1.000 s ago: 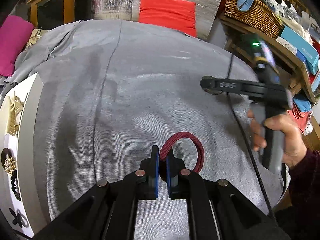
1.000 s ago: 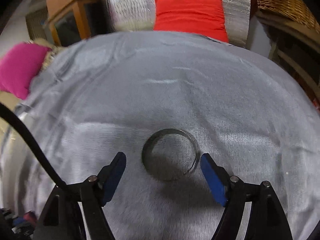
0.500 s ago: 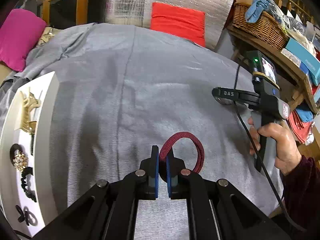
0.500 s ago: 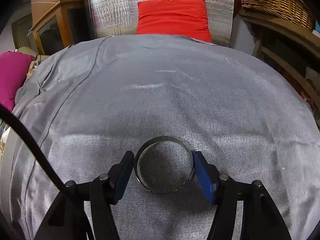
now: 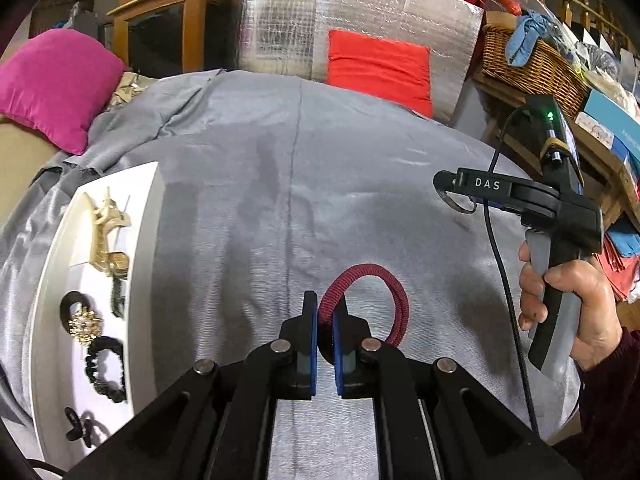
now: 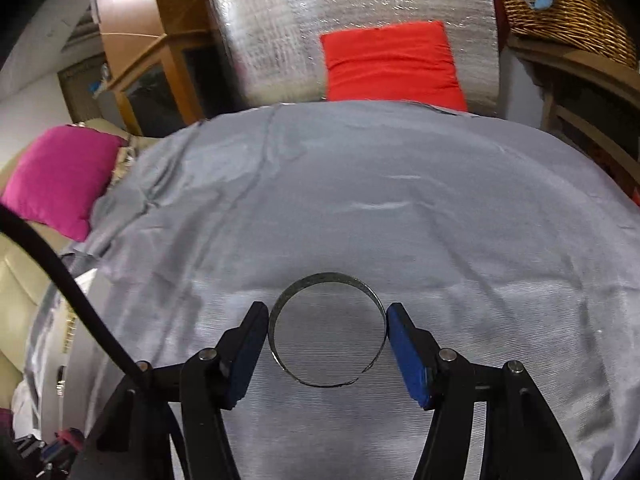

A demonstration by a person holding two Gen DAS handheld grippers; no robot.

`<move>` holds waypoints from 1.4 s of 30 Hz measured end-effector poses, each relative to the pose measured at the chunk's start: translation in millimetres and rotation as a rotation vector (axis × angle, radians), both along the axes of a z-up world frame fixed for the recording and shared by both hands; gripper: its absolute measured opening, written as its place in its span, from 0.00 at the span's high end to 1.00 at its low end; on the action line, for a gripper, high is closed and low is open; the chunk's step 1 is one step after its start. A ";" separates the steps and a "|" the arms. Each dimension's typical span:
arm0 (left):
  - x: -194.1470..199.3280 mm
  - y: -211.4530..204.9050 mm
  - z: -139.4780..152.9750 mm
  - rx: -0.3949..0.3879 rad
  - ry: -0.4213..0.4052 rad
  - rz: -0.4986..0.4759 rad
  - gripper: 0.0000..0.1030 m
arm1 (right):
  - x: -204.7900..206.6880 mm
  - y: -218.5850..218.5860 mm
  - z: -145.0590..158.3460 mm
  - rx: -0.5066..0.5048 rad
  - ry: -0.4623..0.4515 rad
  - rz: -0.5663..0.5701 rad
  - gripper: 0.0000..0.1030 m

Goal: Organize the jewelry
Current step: 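Carry the red hair tie and silver bangle to the white tray and release both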

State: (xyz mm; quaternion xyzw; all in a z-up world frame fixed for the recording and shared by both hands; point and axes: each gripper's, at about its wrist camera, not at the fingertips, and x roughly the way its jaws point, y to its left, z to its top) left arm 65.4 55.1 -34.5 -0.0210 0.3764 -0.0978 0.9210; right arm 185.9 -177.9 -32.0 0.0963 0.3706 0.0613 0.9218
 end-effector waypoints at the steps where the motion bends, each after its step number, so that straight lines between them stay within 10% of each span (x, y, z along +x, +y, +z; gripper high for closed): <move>1: -1.8 2.3 1.0 0.000 -0.003 0.003 0.94 | -1.9 4.5 2.0 0.008 -0.005 0.008 0.38; 22: -37.1 89.9 11.6 0.050 -0.071 0.223 0.94 | -65.4 123.5 42.0 0.085 -0.143 0.266 0.38; 42: -50.0 199.0 -17.2 -0.142 0.098 0.398 0.94 | -91.3 249.8 46.6 0.072 -0.106 0.510 0.38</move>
